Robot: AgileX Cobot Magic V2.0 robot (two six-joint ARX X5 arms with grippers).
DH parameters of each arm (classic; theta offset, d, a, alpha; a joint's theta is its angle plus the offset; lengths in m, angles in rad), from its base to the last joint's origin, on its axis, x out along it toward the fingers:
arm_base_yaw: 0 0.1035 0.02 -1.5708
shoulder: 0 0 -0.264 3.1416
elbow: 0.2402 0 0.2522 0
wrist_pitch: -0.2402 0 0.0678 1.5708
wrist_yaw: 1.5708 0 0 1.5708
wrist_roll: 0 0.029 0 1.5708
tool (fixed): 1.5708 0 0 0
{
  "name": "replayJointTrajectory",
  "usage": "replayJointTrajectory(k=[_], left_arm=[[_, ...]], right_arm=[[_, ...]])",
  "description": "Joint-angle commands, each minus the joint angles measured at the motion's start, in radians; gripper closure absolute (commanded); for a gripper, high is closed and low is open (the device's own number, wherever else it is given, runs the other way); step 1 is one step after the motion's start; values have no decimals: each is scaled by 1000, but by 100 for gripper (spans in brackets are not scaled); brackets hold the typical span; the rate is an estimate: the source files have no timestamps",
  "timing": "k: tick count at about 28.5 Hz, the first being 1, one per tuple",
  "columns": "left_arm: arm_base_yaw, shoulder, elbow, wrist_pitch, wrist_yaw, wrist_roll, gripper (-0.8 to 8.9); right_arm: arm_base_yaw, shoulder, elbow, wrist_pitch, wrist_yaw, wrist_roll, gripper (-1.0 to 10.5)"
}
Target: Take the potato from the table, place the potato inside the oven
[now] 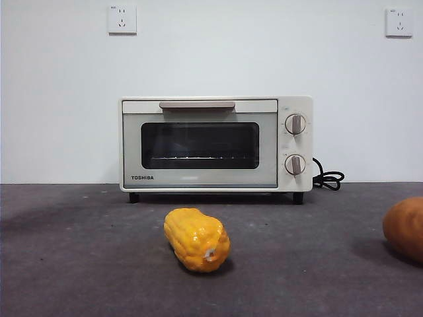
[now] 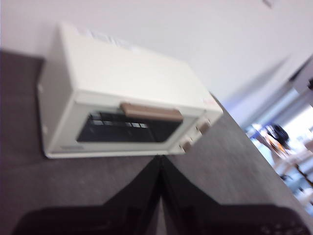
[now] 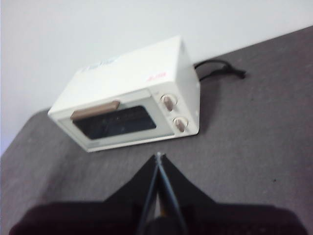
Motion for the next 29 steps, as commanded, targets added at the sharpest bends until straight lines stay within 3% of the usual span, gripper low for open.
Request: replayJointTrajectory(k=[1, 6, 13, 29], left_arm=[[-18, 105, 54, -16, 48, 0, 819], [-66, 280, 145, -23, 61, -3, 819], [-138, 512, 314, -23, 56, -7, 819], [-237, 878, 666, -54, -37, -23, 819]], right_arm=[[0, 56, 38, -24, -21, -47, 950], [0, 135, 56, -70, -25, -49, 949], [0, 214, 56, -156, -155, -76, 950], [1, 233, 56, -307, -194, -99, 950]])
